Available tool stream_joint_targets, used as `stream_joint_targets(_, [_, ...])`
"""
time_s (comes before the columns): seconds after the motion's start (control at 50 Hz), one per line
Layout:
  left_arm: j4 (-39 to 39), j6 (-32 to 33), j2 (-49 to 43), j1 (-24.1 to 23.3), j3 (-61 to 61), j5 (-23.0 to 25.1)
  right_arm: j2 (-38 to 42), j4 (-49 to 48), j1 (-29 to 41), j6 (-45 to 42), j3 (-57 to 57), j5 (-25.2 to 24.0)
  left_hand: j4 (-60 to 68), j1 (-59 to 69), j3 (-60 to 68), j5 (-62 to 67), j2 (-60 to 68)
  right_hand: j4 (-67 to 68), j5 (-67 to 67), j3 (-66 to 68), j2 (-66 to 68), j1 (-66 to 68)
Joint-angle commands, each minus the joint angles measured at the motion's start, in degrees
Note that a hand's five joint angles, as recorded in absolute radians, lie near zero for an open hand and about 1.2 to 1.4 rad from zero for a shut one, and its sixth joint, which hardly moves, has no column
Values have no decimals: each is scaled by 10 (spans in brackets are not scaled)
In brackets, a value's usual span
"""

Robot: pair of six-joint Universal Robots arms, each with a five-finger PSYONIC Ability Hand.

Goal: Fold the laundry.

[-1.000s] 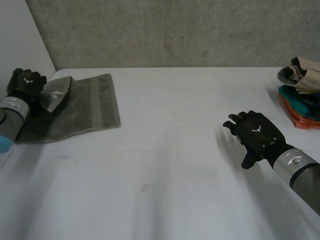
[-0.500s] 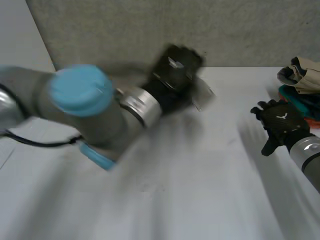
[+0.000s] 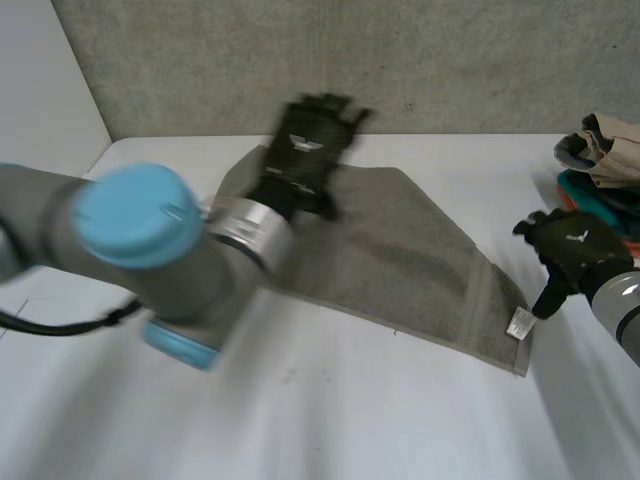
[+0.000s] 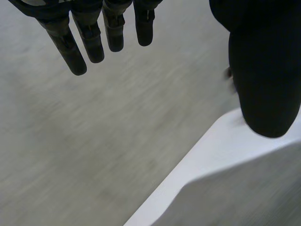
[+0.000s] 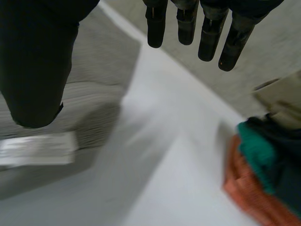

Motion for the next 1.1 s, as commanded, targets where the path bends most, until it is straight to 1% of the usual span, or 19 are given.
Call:
stream_joint_targets(0.02, [-67, 5, -6, 168, -8, 40, -10, 159, 40, -2, -12, -4, 58, 67, 53, 58, 57, -36, -36, -22, -20, -22])
stream_joint_targets(0.04, [-88, 5, -32, 195, 8, 66, -7, 156, 46, -2, -8, -3, 83, 92, 78, 83, 82, -36, -36, -22, -20, -22])
stream_joint_targets(0.1, [-125, 9, -76, 234, 37, 114, -2, 118, 77, -6, 15, 2, 119, 127, 114, 119, 118, -36, -36, -22, -20, -22])
stream_joint_targets(0.12, [-150, 23, -101, 255, 56, 143, -2, 106, 81, -6, 21, 3, 122, 131, 117, 122, 121, -36, -36, -22, -20, -22])
stream_joint_targets(0.18, [-179, 61, -133, 273, 78, 177, 0, 69, 89, -6, 43, 11, 129, 138, 124, 129, 128, -36, -36, -22, -20, -22])
stream_joint_targets(0.2, [-190, 90, -152, 278, 92, 190, 2, 63, 90, -6, 47, 11, 131, 139, 126, 131, 129, -36, -36, -22, -20, -22])
stream_joint_targets(0.28, [-183, 136, -199, 278, 123, 197, 23, 37, 96, -6, 63, 11, 129, 138, 124, 129, 128, -36, -36, -22, -20, -22])
stream_joint_targets(0.46, [-137, 133, -251, 273, 162, 198, 30, -11, 93, -4, 84, 14, 154, 163, 149, 154, 153, -36, -36, -22, -20, -22])
stream_joint_targets(0.5, [-126, 132, -259, 271, 170, 197, 30, -11, 90, -2, 86, 14, 214, 223, 209, 214, 213, -36, -36, -22, -20, -22])
stream_joint_targets(0.56, [-115, 129, -269, 269, 180, 196, 30, -12, 89, -2, 87, 21, 245, 254, 240, 245, 244, -36, -36, -22, -20, -22])
stream_joint_targets(0.62, [-110, 124, -281, 267, 193, 196, 30, -14, 89, -2, 88, 31, 334, 343, 329, 334, 333, -36, -36, -22, -20, -22])
stream_joint_targets(0.68, [-110, 123, -290, 260, 202, 197, 28, -18, 87, 0, 88, 44, 522, 531, 517, 522, 521, -36, -36, -22, -20, -22])
stream_joint_targets(0.7, [-109, 122, -289, 257, 203, 196, 26, -19, 87, 2, 88, 48, 649, 658, 644, 649, 648, -36, -36, -22, -20, -22])
stream_joint_targets(0.72, [-109, 121, -287, 255, 203, 195, 26, -20, 87, 5, 88, 52, 672, 680, 667, 672, 671, -36, -36, -22, -20, -22])
stream_joint_targets(0.76, [-108, 120, -280, 249, 201, 192, 24, -25, 86, 12, 86, 64, 672, 681, 667, 672, 671, -36, -36, -22, -20, -22])
stream_joint_targets(0.82, [-113, 104, -244, 232, 185, 167, 20, -22, 84, 27, 81, 86, 672, 681, 667, 672, 671, -36, -36, -22, -20, -22])
stream_joint_targets(0.9, [-114, 53, -166, 221, 129, 125, 12, -18, 79, 66, 80, 96, 672, 681, 667, 672, 671, -36, -36, -22, -20, -22])
stream_joint_targets(1.0, [-113, 21, -39, 208, 39, 107, 15, -17, 79, 92, 81, 82, 672, 681, 667, 672, 671, -36, -36, -22, -20, -22])
stream_joint_targets(1.1, [-115, 17, 38, 199, -4, 102, 19, -19, 78, 92, 81, 58, 672, 681, 667, 672, 671, -36, -36, -22, -20, -22])
